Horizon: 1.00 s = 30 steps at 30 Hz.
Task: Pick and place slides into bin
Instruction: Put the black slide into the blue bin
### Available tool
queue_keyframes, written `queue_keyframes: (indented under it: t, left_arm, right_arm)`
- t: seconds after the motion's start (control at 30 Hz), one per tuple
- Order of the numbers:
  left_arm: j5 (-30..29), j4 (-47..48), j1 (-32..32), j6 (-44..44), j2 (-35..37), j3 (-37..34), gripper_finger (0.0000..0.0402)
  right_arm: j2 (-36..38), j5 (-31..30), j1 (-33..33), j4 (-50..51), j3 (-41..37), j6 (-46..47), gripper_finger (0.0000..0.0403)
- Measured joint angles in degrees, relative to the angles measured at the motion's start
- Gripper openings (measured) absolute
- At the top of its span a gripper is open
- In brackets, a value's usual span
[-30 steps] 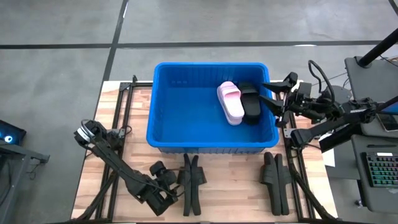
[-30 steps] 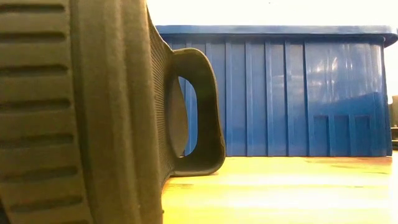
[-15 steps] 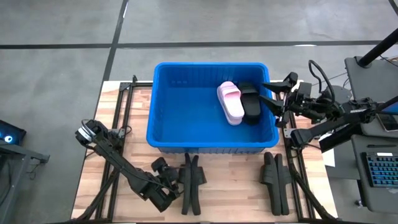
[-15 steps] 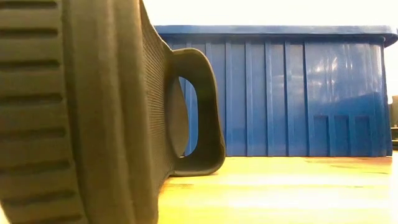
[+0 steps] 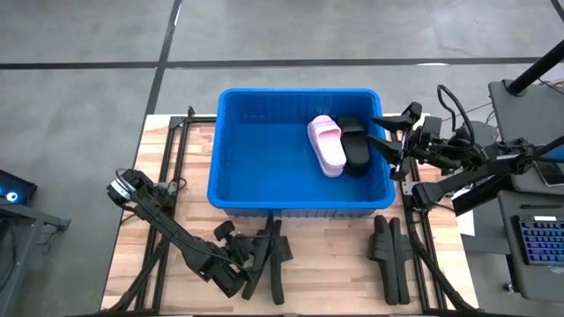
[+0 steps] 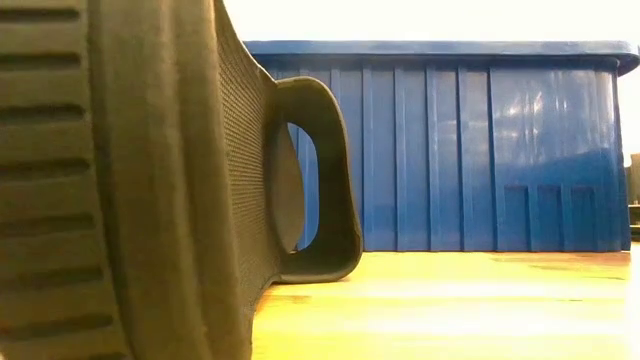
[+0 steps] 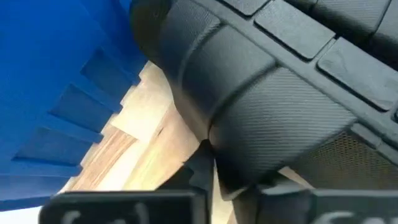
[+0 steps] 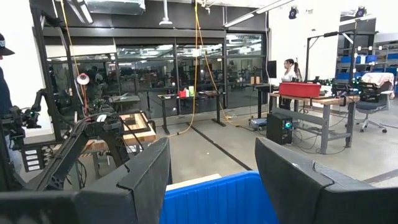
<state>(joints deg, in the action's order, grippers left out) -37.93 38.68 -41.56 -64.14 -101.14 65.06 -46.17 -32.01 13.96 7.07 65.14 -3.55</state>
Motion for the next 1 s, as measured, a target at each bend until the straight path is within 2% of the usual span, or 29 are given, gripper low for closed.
queue_keyframes:
  t: [0.33,0.47,0.67,0.83,1.0]
  left_arm:
    - [7.32,2.17,-0.13,0.12,5.05,-0.02,0.0012]
    - [9.31,4.49,-0.11,0.62,10.01,-0.04,0.0012]
    - [16.71,4.33,-0.10,3.07,19.97,1.18,0.0012]
    - [15.83,-0.93,-0.04,5.98,27.44,3.89,0.0003]
    - [7.89,-3.31,-0.13,13.33,31.82,6.80,0.0003]
  right_arm:
    - [0.00,-0.01,-0.02,-0.02,0.00,-0.13,0.0226]
    - [0.00,-0.02,-0.02,-0.04,0.00,-0.13,0.0226]
    - [0.00,-0.02,-0.01,-0.07,0.00,-0.13,0.0226]
    - [0.02,-0.02,0.00,-0.07,0.00,0.00,0.0226]
    - [0.01,-0.02,0.00,-0.07,0.00,0.04,0.0226]
